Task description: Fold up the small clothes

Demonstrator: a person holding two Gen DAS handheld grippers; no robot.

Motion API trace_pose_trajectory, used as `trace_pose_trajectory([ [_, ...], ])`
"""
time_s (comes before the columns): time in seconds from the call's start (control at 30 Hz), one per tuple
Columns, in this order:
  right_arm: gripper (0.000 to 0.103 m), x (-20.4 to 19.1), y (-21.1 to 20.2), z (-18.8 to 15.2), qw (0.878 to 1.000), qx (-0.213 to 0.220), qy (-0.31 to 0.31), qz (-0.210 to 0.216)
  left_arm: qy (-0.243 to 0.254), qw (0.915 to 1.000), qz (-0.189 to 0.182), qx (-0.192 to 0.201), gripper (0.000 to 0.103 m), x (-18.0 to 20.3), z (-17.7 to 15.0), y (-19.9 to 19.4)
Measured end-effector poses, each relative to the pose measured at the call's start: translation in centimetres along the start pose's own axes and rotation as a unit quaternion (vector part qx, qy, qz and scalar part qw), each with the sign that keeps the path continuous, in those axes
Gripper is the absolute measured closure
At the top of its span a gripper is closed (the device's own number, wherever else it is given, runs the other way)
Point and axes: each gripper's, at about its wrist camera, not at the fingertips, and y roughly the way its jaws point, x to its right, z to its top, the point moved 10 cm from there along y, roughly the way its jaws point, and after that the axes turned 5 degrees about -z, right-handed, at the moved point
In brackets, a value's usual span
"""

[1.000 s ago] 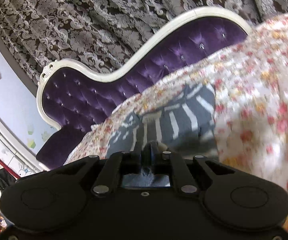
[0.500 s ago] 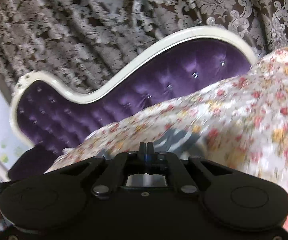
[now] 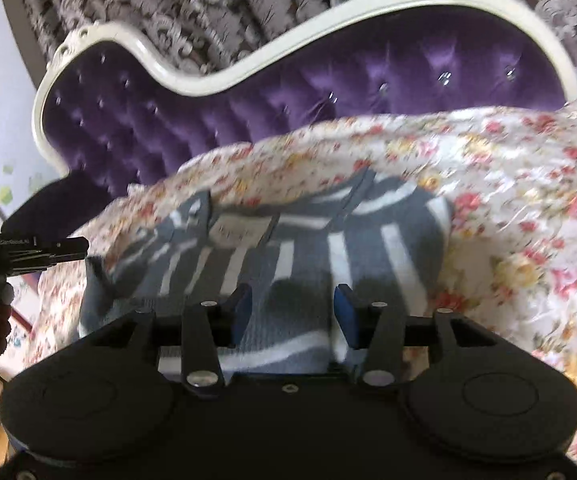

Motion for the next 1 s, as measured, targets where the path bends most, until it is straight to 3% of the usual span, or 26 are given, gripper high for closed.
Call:
trace_pose_trajectory([
  [0.2,0.048,-0.5,0.8,-1.1,1.000,-0.015,-0.024,-0.004,0.082,0.9961,-0.033,-0.011,0.075,1.1,-2.5,0.0],
  [0.3,0.048,-0.5,1.0,-1.4,0.999,-0.020,-0.028,-0.002,0.089,0.9949,-0.046,-0.006,0.069,1.2,-3.0,0.0],
  [0.7,0.048,-0.4,1.5,-1.3,0.999,-0.018,-0.027,0.003,0.129,0.9854,-0.107,-0.031,0.062,3.2,-3.0,2.2],
  [0.77,0.051,-0.4,1.6,-1.3,0.999,-0.018,-0.029,0.004,0.130,0.9849,-0.108,-0.036,0.064,3.4,-3.2,2.7],
  [0.8,0.056,-0.3,1.6,-1.3,0.999,-0.017,-0.030,0.002,0.130,0.9849,-0.108,-0.037,0.076,3.6,-3.3,2.9],
  [0.83,0.075,-0.3,1.6,-1.3,0.999,-0.016,-0.032,0.001,0.128,0.9851,-0.108,-0.039,0.094,3.7,-3.6,3.1],
  [0.87,0.085,-0.4,1.6,-1.4,0.999,-0.018,-0.035,-0.001,0.124,0.9859,-0.105,-0.040,0.098,3.6,-3.8,3.1],
  [1.0,0.087,-1.0,0.7,-1.2,0.998,-0.003,-0.056,-0.007,0.086,0.9935,-0.074,0.009,0.098,2.7,-3.7,1.1],
])
